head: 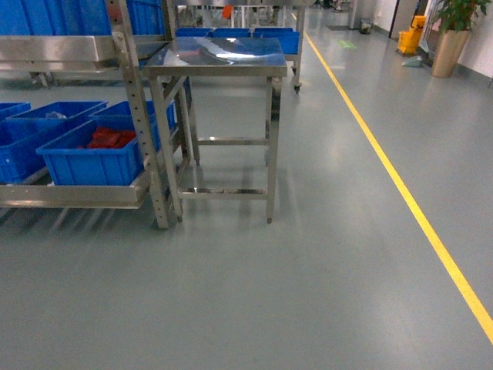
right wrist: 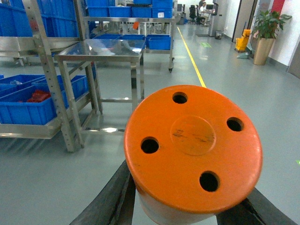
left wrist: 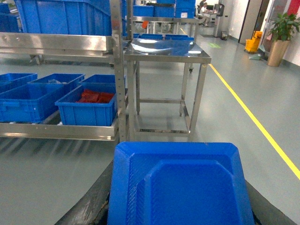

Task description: Sort blue parts and orange caps into right shelf containers

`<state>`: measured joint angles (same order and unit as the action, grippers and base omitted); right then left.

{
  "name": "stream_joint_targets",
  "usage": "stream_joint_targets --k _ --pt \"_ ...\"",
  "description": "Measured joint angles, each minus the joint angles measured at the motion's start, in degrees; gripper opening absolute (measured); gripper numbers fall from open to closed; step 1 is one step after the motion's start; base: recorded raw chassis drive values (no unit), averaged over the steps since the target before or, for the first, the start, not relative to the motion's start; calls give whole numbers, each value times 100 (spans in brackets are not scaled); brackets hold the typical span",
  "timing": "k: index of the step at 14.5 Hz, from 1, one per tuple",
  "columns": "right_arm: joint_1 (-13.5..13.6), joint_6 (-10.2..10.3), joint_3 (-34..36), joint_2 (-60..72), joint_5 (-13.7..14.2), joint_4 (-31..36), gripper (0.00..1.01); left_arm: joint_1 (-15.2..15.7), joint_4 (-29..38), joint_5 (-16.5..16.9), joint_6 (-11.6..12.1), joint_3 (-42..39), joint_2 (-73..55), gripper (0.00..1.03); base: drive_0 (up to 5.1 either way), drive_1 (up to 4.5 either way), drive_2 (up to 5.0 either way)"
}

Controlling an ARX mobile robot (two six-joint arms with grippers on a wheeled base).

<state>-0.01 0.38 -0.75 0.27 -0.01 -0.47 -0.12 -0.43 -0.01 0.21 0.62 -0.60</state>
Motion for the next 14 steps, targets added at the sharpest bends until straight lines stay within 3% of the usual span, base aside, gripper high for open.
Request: stream_joint_targets --k 14 --pt "0 0 0 0 -2 11 41 0 -2 -7 0 0 0 43 4 427 -419"
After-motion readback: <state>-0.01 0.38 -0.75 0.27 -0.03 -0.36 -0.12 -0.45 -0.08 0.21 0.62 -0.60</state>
